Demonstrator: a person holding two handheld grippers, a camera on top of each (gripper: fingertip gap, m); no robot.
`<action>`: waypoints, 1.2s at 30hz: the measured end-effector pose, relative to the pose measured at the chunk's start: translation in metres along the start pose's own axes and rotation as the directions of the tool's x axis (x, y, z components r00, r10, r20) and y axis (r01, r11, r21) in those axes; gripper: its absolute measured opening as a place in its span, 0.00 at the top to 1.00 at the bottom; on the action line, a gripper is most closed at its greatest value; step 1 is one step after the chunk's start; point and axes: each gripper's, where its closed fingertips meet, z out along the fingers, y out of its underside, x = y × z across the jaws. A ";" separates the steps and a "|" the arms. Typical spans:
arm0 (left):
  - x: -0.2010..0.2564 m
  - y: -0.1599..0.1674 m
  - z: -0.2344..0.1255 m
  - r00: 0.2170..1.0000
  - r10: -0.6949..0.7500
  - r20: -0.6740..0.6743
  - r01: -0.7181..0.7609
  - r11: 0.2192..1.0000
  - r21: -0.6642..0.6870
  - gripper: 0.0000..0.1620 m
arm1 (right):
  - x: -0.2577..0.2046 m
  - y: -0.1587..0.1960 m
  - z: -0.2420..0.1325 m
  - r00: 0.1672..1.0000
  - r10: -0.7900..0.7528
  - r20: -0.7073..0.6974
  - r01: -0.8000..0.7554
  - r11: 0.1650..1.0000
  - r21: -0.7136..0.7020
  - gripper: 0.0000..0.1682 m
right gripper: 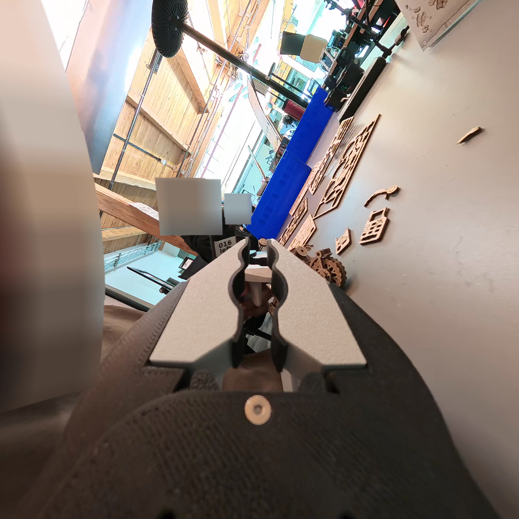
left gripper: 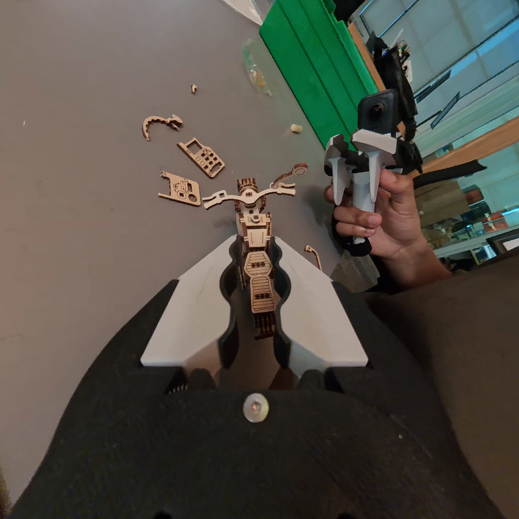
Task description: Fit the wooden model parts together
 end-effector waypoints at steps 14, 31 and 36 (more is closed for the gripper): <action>-0.003 -0.001 0.007 1.000 0.003 0.015 -0.003 1.000 -0.017 0.85 | 0.001 -0.002 -0.002 1.000 0.010 0.005 -0.010 1.000 0.008 0.95; 0.014 -0.001 0.008 0.945 0.319 0.075 -0.315 0.947 -0.061 0.89 | 0.002 -0.001 -0.002 1.000 0.009 0.000 -0.009 1.000 0.002 0.95; 0.021 0.005 0.010 0.860 0.497 0.117 -0.484 0.866 -0.125 0.89 | 0.002 0.000 -0.001 0.999 -0.026 -0.019 0.026 1.000 -0.013 0.95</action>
